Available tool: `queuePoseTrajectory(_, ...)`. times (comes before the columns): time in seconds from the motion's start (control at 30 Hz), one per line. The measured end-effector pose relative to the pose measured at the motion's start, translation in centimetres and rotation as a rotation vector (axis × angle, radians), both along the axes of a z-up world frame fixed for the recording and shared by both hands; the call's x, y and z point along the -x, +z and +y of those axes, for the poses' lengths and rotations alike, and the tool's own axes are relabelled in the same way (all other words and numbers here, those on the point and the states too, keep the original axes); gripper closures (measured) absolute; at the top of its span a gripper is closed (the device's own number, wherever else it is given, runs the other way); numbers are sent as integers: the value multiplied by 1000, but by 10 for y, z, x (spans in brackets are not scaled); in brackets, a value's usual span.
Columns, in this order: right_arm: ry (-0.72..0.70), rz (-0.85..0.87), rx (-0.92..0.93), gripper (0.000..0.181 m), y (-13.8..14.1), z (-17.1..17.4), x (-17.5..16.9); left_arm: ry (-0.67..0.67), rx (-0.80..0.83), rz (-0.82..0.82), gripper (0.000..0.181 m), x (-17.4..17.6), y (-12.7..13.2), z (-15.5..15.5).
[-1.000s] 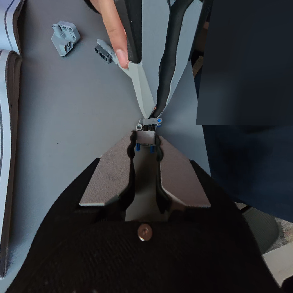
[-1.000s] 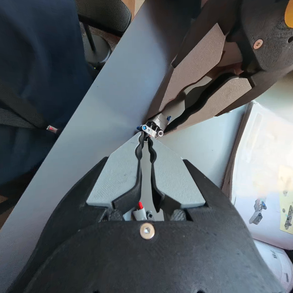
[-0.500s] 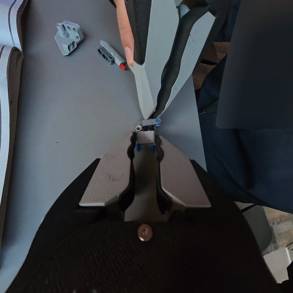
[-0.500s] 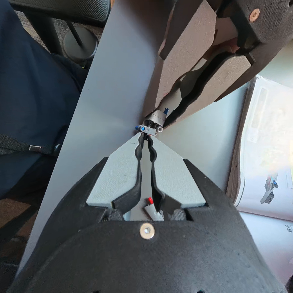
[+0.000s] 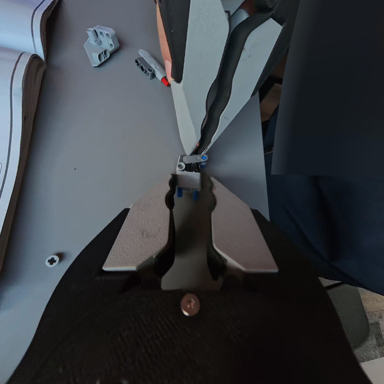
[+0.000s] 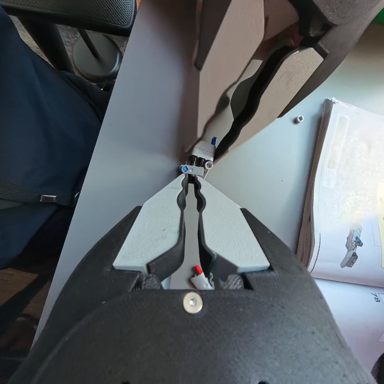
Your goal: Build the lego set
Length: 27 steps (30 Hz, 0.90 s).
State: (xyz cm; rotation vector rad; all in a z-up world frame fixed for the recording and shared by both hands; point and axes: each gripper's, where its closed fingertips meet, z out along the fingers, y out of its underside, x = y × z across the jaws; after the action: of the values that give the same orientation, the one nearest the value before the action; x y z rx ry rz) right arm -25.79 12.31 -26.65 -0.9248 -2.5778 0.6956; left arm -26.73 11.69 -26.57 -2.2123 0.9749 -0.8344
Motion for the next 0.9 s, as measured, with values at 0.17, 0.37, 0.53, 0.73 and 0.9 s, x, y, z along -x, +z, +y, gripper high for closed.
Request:
queuePoseTrajectory(0.17, -5, 6, -43, 179, 0, 0, 1, 6, -59, 62, 159, 1, -2, 1)
queuePoseTrajectory(0.37, -31, -22, -90, 179, 0, 0, 1, 43, -59, 63, 160, 1, -2, 2)
queuePoseTrajectory(0.53, -27, -88, -185, 179, 0, -2, 4, 79, -67, 126, 160, 5, -3, -1)
queuePoseTrajectory(0.73, -21, -137, -291, 179, 0, -7, 4, 96, -114, 122, 159, 6, -4, -6)
queuePoseTrajectory(0.9, -72, -197, -380, 179, 1, -9, 2, 115, -132, 125, 159, 5, -4, -8)
